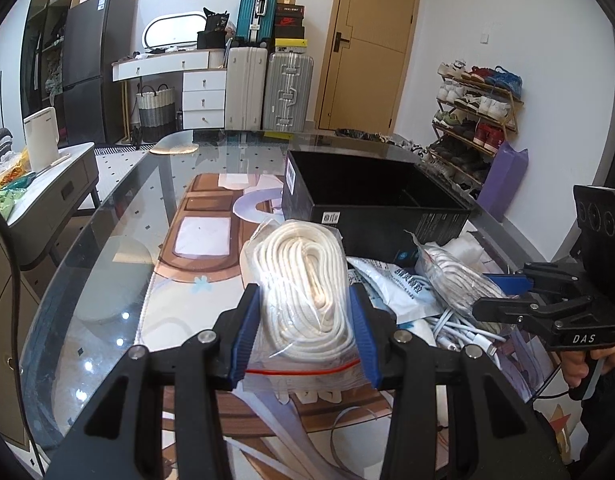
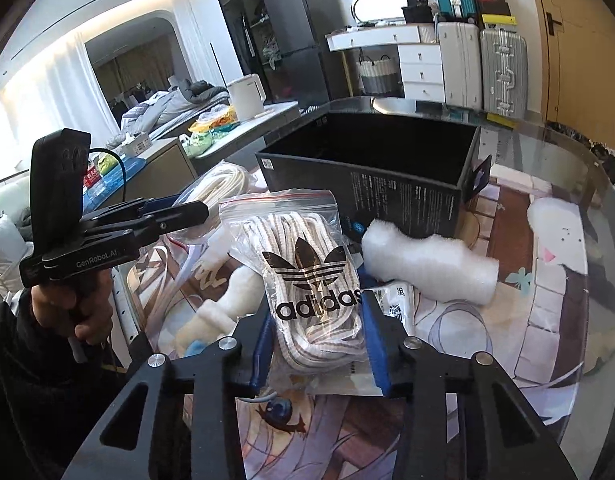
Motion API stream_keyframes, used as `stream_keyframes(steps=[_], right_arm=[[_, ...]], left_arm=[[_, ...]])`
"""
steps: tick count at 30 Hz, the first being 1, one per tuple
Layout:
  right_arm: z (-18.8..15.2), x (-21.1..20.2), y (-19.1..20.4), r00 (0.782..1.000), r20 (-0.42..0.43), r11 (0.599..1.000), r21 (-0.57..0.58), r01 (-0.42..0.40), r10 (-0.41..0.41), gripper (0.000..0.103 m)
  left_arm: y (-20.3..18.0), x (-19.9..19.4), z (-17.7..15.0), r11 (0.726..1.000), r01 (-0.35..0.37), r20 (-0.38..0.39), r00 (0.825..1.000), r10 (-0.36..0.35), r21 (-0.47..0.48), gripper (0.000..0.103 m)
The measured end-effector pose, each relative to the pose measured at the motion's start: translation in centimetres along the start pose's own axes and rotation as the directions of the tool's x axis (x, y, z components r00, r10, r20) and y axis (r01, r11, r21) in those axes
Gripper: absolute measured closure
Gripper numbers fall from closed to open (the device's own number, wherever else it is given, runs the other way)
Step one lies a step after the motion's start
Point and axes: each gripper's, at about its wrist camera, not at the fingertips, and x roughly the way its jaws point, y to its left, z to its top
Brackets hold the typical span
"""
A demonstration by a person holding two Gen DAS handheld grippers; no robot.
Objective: Organize soft objects
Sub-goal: 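Lift both held bags and carry them over the open black box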
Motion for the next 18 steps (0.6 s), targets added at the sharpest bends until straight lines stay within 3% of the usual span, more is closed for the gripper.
stream_keyframes(steps=[18], right_arm=[[2.9, -5.0, -0.1, 0.988, 0.126, 0.996, 0.025, 0.083, -0.085, 0.063]], left_arm=[[-0.9, -1.9, 3.5, 0.998, 0.029, 0.078, 0.996, -0.032, 0.051, 0.06]])
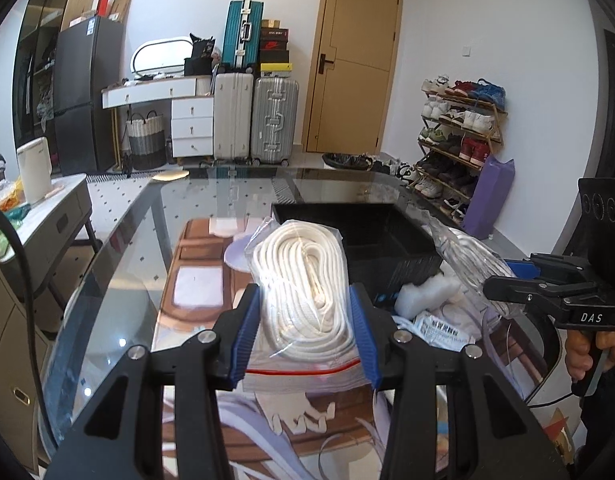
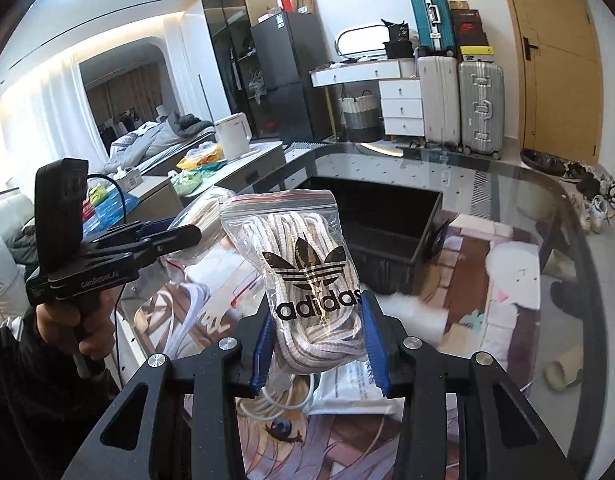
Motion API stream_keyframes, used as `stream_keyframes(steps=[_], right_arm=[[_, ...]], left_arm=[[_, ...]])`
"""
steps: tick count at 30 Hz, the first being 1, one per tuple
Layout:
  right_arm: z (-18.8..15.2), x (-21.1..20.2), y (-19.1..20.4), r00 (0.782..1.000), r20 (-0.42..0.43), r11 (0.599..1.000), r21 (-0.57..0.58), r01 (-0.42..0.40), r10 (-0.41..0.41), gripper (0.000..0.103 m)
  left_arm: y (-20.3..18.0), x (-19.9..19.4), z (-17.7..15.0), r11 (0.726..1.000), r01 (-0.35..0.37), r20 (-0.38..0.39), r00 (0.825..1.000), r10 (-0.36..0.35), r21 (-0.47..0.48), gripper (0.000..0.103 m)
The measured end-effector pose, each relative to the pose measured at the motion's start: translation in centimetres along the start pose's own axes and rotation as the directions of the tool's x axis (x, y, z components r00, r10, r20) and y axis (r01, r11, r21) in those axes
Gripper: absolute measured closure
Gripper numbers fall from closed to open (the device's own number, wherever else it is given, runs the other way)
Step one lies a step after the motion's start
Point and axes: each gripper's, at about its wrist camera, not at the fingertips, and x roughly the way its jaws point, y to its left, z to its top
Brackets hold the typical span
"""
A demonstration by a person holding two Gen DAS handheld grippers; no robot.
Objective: Organize soft objects
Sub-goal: 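Lift both held bags and carry them over the open black box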
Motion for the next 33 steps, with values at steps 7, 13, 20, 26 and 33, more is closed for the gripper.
stream_keyframes(steps=[7, 13, 20, 26, 33], right_arm=[[1.8, 0.0, -0.8, 0.999, 0.004, 0.999, 0.015, 0.046, -0.046, 0.063], [3.0, 0.7, -1.4, 0.997, -0.016, 0.997, 0.014, 0.08, -0.08, 0.063], [4.3, 2.1, -2.5, 0.998, -0.033, 0.997, 0.044, 0.062, -0.06, 0.063], [5.3, 3.9, -3.5, 0.997, -0.057, 0.998, 0.047, 0.051, -0.048, 0.063], [6.4, 6.1, -4.3, 0.995, -0.096, 0.999, 0.04, 0.024, -0.02, 0.063]], left_arm=[[-0.2, 1.3, 1.7, 1.0, 0.029, -0.002, 1.0, -0.029, -0.001, 0.06], [-0.5, 3.1, 2.8, 0.999, 0.051, -0.012, 0.999, -0.051, -0.012, 0.06], [-1.1, 5.4, 4.1, 0.998, 0.064, -0.027, 0.998, -0.064, -0.009, 0.06], [-1.1, 7.1, 4.9, 0.998, 0.058, -0.044, 0.997, -0.059, -0.012, 0.06], [-0.7, 8.8, 5.3, 0.998, 0.056, -0.077, 0.995, -0.057, -0.019, 0.06]])
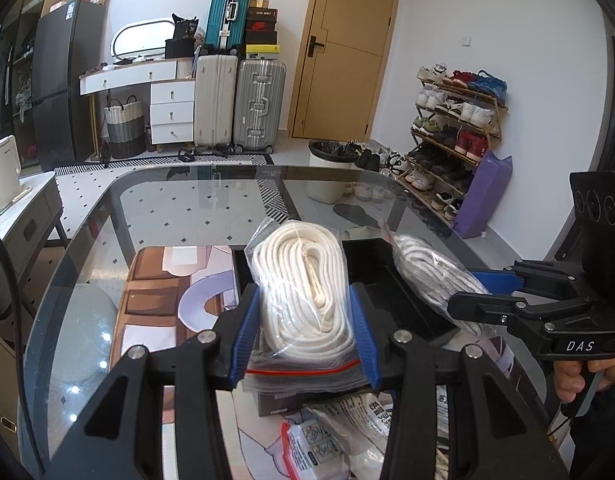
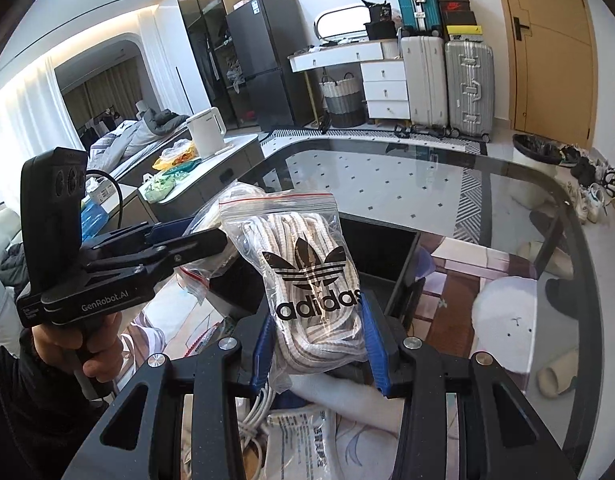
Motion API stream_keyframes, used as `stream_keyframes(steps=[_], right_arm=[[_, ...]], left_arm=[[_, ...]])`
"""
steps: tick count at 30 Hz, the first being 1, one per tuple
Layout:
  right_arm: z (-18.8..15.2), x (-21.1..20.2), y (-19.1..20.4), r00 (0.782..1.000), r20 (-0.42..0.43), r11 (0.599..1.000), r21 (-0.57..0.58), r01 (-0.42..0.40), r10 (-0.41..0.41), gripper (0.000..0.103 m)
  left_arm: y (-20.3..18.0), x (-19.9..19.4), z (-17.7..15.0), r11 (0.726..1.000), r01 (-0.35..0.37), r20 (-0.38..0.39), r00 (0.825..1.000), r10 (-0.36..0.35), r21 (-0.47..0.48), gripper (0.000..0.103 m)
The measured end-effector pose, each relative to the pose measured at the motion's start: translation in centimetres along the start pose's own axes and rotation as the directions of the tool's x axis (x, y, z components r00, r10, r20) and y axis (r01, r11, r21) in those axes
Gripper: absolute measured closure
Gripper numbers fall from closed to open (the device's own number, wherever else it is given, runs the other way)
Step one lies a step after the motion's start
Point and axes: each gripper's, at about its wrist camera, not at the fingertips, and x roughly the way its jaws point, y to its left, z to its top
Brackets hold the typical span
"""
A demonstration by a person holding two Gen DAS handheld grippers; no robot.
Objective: Organize soft objects
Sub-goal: 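Lift both held bags and carry them over the open black box, then lower both bags into the black box and open both tools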
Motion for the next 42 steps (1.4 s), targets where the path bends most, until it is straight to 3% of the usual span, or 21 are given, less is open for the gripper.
stream_keyframes(steps=[13, 18, 20, 22, 24, 26, 28, 30, 42], right_arm=[[1.4, 3.0, -0.3, 0.999, -0.04, 0.999, -0.047, -0.002, 0.0, 0.062], [1.2, 2.9, -0.6, 1.0, -0.024, 0.999, -0.039, 0.012, -0.013, 0.051], [0.8, 2.4, -0.5, 1.0, -0.016, 0.999, -0.041, 0.024, -0.025, 0.049], [0.3, 1.8, -0.6, 0.999, -0.003, 0.999, -0.035, 0.04, -0.041, 0.033], [-0.2, 0.9, -0.7, 0.999, 0.021, 0.999, -0.024, 0.049, -0.048, 0.024], [-0.8, 0.0, -0.8, 0.997, 0.04, 0.998, -0.003, 0.059, -0.059, 0.018], [-1.3, -0.8, -0.7, 0.996, 0.059, 0.997, 0.006, 0.073, -0.073, 0.008], [-2.1, -1.6, -0.5, 0.993, 0.081, 0.997, 0.018, 0.08, -0.081, 0.001], [-5.4, -3.2, 1.4, 0.988, 0.067, 0.991, 0.008, 0.137, -0.137, 0.001]], left_arm=[[0.6, 1.5, 0.4, 1.0, -0.026, -0.012, 1.0, 0.026, 0.012, 0.06], [0.7, 1.2, 0.3, 0.999, -0.032, -0.013, 0.999, 0.032, 0.015, 0.058], [0.5, 0.8, 0.2, 0.999, -0.028, -0.007, 1.0, 0.028, 0.027, 0.048], [0.3, 0.2, -0.1, 0.999, -0.03, 0.002, 1.0, 0.03, 0.039, 0.038], [0.1, -0.2, -0.3, 0.998, -0.033, 0.008, 0.999, 0.033, 0.054, 0.036], [-0.2, -0.5, -0.4, 0.997, -0.041, 0.01, 0.999, 0.041, 0.063, 0.017], [-0.6, -1.1, -0.8, 0.996, -0.052, 0.027, 0.998, 0.05, 0.072, 0.005], [-0.8, -1.6, -1.1, 0.995, -0.056, 0.04, 0.998, 0.053, 0.079, 0.002], [-0.9, -3.3, -2.8, 0.994, -0.064, 0.048, 0.997, 0.06, 0.085, 0.0]])
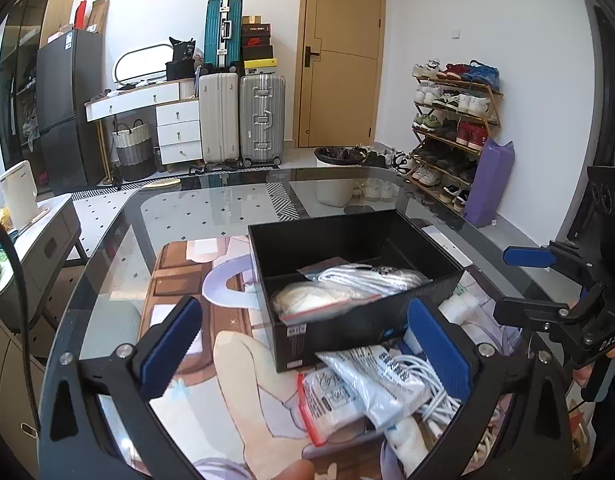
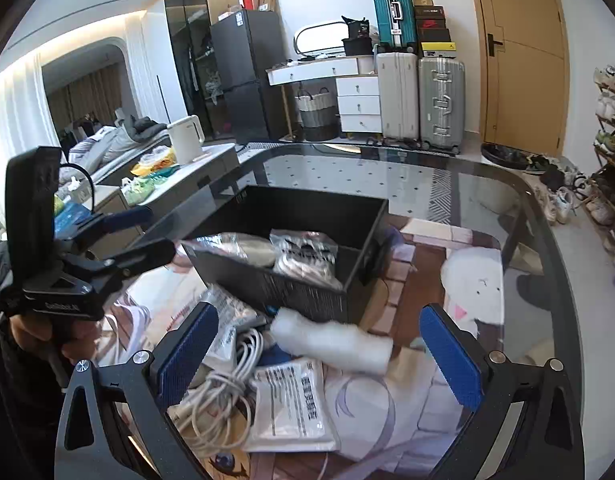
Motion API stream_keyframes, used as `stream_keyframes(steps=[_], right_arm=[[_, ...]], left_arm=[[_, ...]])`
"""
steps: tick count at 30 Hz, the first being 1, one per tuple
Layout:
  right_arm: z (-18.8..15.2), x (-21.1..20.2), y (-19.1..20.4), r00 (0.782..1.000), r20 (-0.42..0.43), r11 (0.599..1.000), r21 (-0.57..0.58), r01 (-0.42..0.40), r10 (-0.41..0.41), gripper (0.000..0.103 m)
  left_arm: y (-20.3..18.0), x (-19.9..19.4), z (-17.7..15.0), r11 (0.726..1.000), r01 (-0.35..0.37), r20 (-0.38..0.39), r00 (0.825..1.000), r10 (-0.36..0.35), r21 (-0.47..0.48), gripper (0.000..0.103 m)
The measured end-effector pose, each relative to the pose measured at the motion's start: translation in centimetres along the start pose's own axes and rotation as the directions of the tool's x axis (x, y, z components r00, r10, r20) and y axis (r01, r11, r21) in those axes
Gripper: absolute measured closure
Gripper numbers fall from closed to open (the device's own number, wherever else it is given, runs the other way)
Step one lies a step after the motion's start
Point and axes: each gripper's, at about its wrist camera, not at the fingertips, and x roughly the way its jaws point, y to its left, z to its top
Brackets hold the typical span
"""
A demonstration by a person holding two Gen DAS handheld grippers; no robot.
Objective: Organize soft objects
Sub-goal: 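Lower both bags into the black box and open both tools, then grasp the white printed sachet with the right tool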
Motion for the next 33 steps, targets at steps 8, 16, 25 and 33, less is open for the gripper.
stream_keyframes(steps=[8, 16, 25, 33], right_arm=[[-1.6, -0.8, 0.8, 1.0, -0.02, 1.0, -0.01, 0.021, -0.021, 0.001], [-2.9, -0.6, 1.0, 0.996, -0.064, 0.998, -0.03, 0.053, -0.054, 0.001], [-3.9, 1.0, 0.7, 0.991, -0.119, 0.998, -0.038, 0.055, -0.06, 0.001], [-4.5, 2.3, 0.5, 0.985, -0.156, 0.997, -0.041, 0.063, -0.069, 0.001]], left_arm=[[0.1, -0.7, -1.3, 1.0, -0.012, -0.012, 1.0, 0.012, -0.001, 0.0], [-0.2, -1.1, -2.3, 1.0, -0.02, -0.024, 1.0, 0.02, 0.004, 0.0], [-0.1, -0.9, -3.1, 1.0, -0.018, -0.034, 0.999, 0.019, 0.008, 0.0], [-0.1, -0.8, -4.0, 1.0, -0.008, -0.057, 0.998, 0.009, 0.02, 0.0]])
